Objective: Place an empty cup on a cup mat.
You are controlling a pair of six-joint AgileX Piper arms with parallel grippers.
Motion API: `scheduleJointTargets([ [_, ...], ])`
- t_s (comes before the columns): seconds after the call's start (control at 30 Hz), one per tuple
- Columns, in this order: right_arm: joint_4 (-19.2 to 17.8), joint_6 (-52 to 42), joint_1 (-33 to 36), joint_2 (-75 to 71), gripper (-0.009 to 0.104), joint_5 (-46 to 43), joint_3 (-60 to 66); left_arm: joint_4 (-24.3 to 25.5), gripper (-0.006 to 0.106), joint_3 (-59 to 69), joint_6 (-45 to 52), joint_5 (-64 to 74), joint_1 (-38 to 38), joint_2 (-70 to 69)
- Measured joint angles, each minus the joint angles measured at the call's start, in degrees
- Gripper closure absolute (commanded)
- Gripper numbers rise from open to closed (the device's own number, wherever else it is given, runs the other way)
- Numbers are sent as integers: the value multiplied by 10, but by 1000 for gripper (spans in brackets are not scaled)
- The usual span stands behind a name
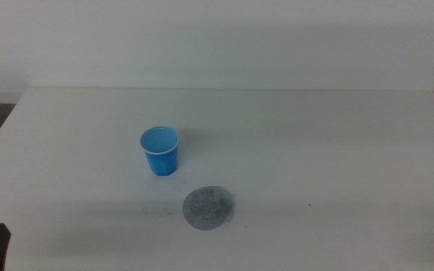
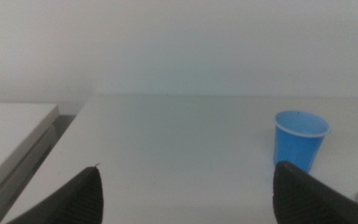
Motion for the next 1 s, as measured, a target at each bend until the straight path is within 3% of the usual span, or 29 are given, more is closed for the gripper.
scheduleJointTargets([
  [0.23, 0, 0, 0, 0, 2, 0, 0, -2, 7, -181, 1, 139, 0, 171],
  [0.63, 0, 0, 0, 0, 2, 0, 0, -73, 7, -582, 1, 491, 0, 561],
  [1.0, 0, 0, 0, 0, 2, 0, 0, -45, 7, -805, -48, 532, -97, 904],
])
